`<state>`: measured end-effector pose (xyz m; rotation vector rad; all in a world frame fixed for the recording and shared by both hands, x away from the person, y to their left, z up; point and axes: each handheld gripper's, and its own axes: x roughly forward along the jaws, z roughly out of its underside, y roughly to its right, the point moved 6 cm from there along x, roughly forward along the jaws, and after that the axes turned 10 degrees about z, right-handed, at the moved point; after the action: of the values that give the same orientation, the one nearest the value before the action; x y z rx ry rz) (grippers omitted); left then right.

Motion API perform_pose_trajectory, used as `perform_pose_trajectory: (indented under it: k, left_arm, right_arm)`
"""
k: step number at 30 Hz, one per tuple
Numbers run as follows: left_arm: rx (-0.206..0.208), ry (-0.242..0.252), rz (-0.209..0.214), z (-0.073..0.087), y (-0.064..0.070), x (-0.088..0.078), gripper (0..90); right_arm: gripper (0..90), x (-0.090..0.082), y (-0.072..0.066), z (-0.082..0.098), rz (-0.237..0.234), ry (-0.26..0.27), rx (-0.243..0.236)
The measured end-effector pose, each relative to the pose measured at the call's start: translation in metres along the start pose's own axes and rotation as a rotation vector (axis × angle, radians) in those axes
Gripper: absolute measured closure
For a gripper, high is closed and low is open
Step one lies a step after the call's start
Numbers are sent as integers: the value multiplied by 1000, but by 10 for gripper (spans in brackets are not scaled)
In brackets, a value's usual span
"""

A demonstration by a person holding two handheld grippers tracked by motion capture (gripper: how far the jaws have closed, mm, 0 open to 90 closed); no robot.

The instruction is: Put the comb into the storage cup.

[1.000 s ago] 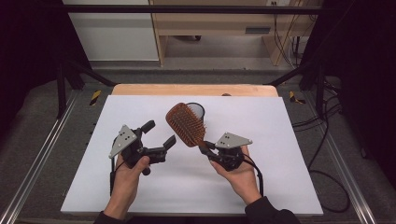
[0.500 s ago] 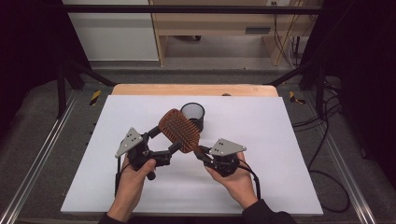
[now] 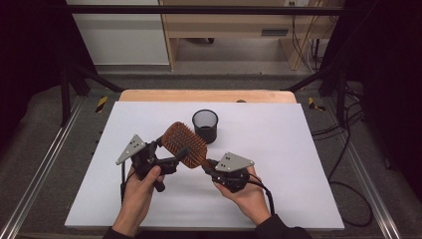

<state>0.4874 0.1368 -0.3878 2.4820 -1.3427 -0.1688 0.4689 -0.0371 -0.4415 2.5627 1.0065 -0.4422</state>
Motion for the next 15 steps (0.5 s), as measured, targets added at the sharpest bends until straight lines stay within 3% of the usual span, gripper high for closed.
perform_pose_trajectory:
  k: [5,15]
  left_arm:
    - [-52,18,9,0,-2,-1,77]
    - [-131,36,15,-3,-5,-6,223]
  right_arm:
    - [727,1,-4,0,-5,0,-10]
    - [727,2,-6,-1,-3,7,-6]
